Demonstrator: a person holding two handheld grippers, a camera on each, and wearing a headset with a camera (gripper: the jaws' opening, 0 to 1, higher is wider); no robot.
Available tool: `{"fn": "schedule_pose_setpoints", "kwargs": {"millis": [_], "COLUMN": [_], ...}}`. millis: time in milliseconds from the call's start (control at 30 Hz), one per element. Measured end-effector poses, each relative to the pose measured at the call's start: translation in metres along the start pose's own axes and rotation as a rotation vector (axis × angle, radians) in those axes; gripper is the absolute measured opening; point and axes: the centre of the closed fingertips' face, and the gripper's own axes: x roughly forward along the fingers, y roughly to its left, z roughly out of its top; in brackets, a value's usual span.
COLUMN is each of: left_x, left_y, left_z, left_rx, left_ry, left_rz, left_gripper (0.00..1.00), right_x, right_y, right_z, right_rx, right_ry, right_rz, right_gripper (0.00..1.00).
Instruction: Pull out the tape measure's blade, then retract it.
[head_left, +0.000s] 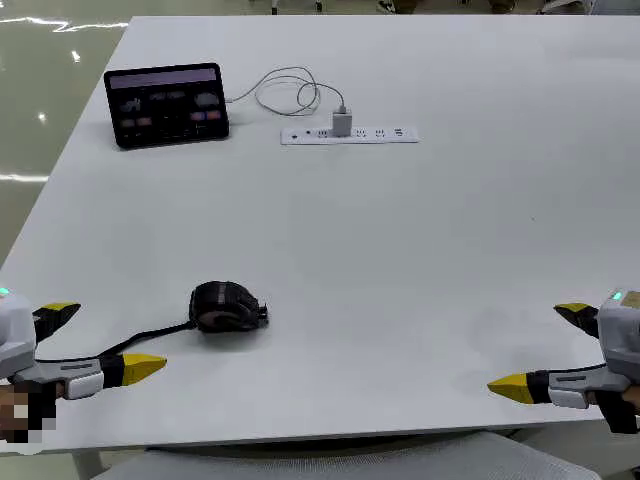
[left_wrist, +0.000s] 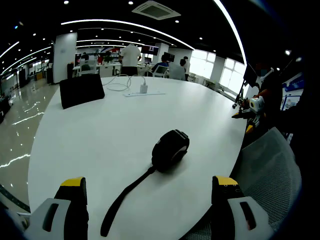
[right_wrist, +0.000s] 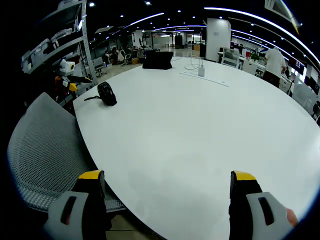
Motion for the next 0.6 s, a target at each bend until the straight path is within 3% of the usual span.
{"fn": "schedule_pose_setpoints", "kwargs": {"millis": [600], "left_x": [0.0028], "left_y": [0.0013], "left_z": [0.0044], "left_rx": [0.037], "left_ry": [0.006], "left_rz": [-0.025], "left_gripper": [1.00], "right_x": [0.0004], "right_y": [-0.0011], "right_z": [0.0008], "right_rx": [-0.017], "right_ry": [0.005], "right_rz": [0.003], "right_gripper": [1.00]}}
